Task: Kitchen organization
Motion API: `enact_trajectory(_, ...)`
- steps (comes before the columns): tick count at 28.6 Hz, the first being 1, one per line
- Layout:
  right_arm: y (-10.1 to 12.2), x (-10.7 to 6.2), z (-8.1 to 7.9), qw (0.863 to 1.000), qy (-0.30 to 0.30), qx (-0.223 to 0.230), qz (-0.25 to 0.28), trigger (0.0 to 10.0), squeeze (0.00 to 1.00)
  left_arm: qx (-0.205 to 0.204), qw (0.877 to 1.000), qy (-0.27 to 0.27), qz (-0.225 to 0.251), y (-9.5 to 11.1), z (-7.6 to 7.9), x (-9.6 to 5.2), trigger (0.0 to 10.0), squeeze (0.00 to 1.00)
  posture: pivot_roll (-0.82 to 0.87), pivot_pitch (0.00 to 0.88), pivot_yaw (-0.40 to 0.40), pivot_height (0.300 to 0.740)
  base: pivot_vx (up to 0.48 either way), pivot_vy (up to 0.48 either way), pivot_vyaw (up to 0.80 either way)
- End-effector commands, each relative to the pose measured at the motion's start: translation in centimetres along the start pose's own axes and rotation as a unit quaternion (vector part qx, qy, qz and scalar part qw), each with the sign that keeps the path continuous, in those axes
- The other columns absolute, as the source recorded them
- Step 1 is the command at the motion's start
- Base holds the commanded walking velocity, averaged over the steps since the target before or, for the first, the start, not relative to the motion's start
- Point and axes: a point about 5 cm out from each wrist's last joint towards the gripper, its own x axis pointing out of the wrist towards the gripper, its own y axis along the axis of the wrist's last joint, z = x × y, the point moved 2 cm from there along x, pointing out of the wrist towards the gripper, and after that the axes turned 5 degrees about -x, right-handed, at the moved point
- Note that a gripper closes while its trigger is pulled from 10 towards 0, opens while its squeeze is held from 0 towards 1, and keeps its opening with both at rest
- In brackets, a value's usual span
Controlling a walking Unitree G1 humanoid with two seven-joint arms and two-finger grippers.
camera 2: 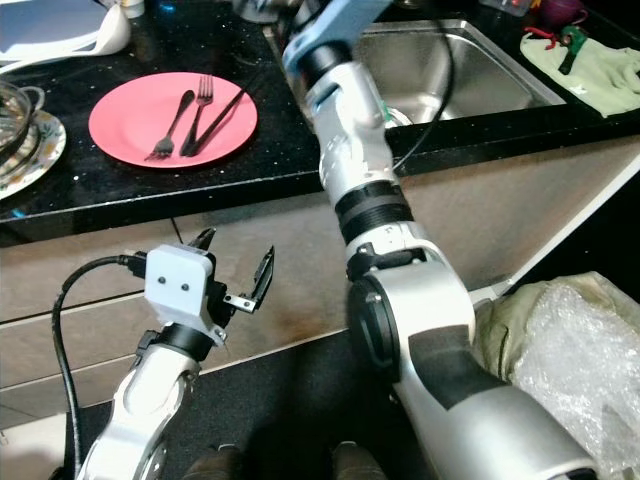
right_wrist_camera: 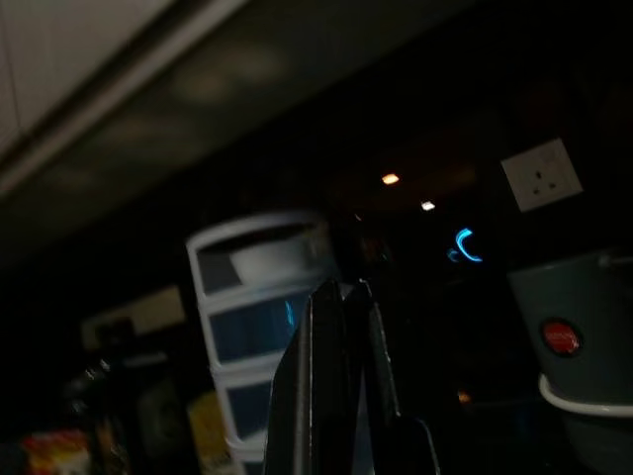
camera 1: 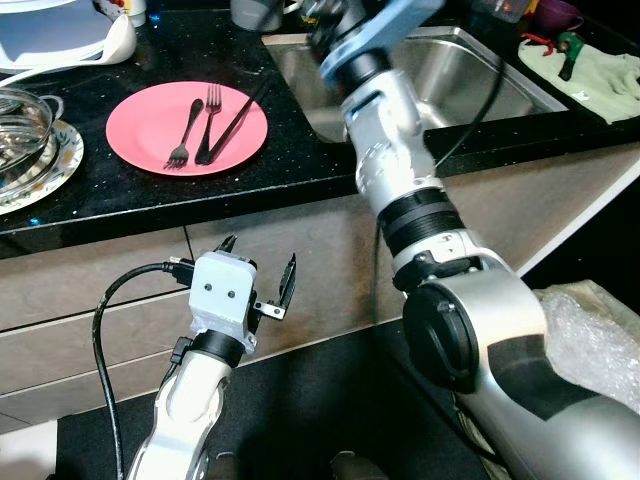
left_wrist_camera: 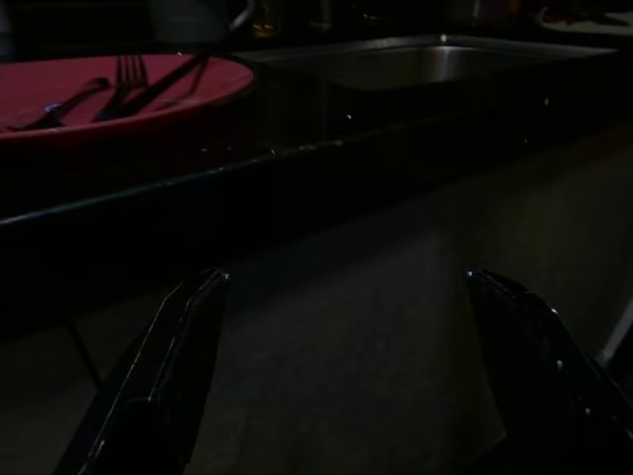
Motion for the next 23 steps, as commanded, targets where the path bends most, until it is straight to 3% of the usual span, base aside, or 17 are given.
enact_trajectory(1, 1.2, -0.7, 0.8, 0.999, -0.007, 0.021, 0.026, 10.0, 0.0, -0.001, 1.0, -0.009, -0.009, -0.3, 0.2, 0.1, 10.0, 0.0, 0.12, 0.1, -0.069, 0.74, 0.0, 0.0, 0.0)
enact_trajectory(7, 2.9, -1.7, 2.0, 0.998, -0.017, 0.03, 0.055, 10.0, 0.0, 0.003, 1.0, -0.023, -0.013, -0.4, 0.1, 0.3, 10.0, 0.0, 0.12, 0.092, -0.047, 0.74, 0.0, 0.0, 0.0)
enact_trajectory(11, 3.6, -3.0, 2.8, 0.997, -0.02, 0.03, 0.063, 10.0, 0.0, 0.004, 0.999, -0.038, -0.022, -0.7, 0.1, 0.5, 10.0, 0.0, 0.11, 0.084, -0.034, 0.74, 0.0, -0.344, 0.0)
enact_trajectory(15, 3.7, -3.7, 2.6, 0.997, -0.009, 0.04, 0.058, 10.0, 0.0, 0.004, 0.999, -0.04, -0.023, -0.8, 0.1, 0.6, 10.0, 0.0, 0.12, 0.081, -0.03, 0.74, 0.0, -0.413, 0.0)
enact_trajectory(23, 3.7, -3.7, 2.6, 0.997, -0.009, 0.04, 0.058, 10.0, 0.0, 0.004, 0.999, -0.04, -0.023, -0.8, 0.1, 0.6, 10.0, 0.0, 0.12, 0.081, -0.03, 0.74, 0.0, -0.416, 0.0)
